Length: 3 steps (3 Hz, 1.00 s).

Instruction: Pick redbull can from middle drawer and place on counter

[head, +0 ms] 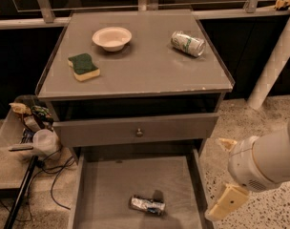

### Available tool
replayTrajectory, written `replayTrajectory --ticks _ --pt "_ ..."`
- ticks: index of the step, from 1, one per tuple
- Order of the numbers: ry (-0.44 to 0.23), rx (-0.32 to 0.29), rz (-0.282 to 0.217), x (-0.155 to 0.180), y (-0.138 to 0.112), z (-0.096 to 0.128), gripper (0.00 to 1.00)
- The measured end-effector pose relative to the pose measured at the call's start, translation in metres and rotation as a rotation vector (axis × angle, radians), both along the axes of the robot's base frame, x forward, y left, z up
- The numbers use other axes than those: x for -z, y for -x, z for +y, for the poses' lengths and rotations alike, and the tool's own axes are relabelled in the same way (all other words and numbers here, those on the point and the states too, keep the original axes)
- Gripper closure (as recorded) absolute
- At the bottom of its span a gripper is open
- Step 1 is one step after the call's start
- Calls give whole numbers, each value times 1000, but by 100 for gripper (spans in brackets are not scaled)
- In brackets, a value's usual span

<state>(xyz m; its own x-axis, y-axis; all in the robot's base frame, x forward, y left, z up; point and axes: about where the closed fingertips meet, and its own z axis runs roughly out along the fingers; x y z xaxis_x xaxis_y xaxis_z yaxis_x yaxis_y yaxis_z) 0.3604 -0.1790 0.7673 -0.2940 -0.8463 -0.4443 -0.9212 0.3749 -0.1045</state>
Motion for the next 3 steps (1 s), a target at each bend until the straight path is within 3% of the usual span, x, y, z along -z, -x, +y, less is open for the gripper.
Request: replayTrajectory --ticks 1,2,3 --pt "-31 37 77 42 13 17 0" --pt "-63 88 94 77 26 27 0" --pt "-107 129 62 115 34 34 0"
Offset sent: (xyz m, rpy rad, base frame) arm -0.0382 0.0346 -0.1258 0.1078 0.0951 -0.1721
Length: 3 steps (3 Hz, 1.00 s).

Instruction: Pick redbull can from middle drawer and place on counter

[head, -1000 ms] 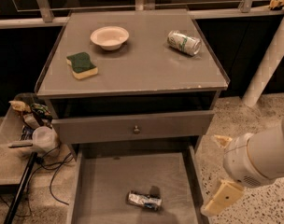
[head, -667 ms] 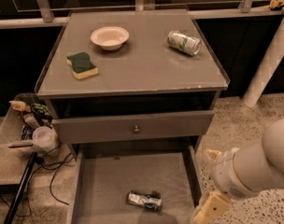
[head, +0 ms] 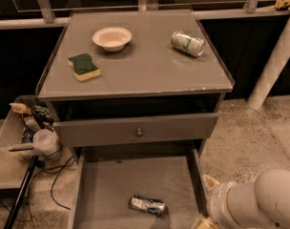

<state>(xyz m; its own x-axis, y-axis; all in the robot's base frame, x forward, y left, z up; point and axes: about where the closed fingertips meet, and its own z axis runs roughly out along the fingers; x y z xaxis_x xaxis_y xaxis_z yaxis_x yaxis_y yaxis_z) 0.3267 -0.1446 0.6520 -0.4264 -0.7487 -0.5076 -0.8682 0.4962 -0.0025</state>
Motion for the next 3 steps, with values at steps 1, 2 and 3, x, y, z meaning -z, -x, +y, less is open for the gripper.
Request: replayTrajectory --ticks 1,2,3 --pt "-4 -1 -91 23 -21 13 0" --pt "-8 -49 -146 40 -47 24 0" --pt "-78 -45 -119 63 -68 14 0"
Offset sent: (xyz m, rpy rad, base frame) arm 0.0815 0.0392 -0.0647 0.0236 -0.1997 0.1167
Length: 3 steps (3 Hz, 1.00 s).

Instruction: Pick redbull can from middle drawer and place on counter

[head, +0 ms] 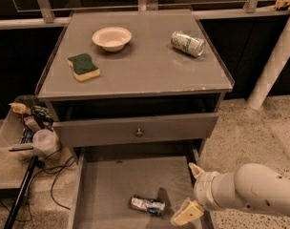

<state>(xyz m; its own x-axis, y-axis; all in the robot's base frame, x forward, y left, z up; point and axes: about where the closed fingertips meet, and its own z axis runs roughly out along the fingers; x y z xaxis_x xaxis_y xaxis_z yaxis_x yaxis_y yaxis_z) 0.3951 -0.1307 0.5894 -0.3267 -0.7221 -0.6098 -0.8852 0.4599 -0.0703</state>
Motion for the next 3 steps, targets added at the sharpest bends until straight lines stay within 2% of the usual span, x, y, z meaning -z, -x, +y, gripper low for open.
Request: replayTrajectory --ticks 1,2,3 --pt "0 0 0 0 0 0 0" --pt "-15 -18 13 12 1 11 0" --pt "-53 -21 11 30 -2 19 0"
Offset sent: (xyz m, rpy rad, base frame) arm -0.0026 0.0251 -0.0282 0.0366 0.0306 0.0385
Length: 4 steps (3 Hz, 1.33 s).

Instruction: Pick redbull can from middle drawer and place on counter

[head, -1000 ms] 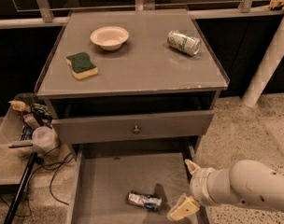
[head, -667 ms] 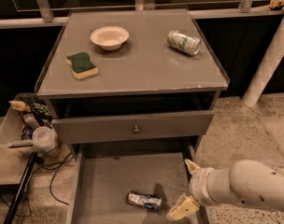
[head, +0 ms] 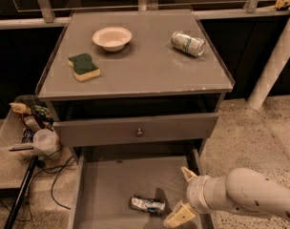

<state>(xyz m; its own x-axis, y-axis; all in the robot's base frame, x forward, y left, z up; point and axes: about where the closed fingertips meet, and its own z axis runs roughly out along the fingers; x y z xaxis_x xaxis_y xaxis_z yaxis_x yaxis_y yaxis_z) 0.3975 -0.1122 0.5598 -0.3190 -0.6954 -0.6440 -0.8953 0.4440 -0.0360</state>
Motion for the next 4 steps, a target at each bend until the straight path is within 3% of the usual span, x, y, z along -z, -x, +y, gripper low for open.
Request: replayTrajectory --ticks 1,2,4 --pt "-51 -3 -9 27 -5 3 0" --pt "-98 -45 -4 61 1 13 0" --pt "-103 -131 8 132 16 38 0"
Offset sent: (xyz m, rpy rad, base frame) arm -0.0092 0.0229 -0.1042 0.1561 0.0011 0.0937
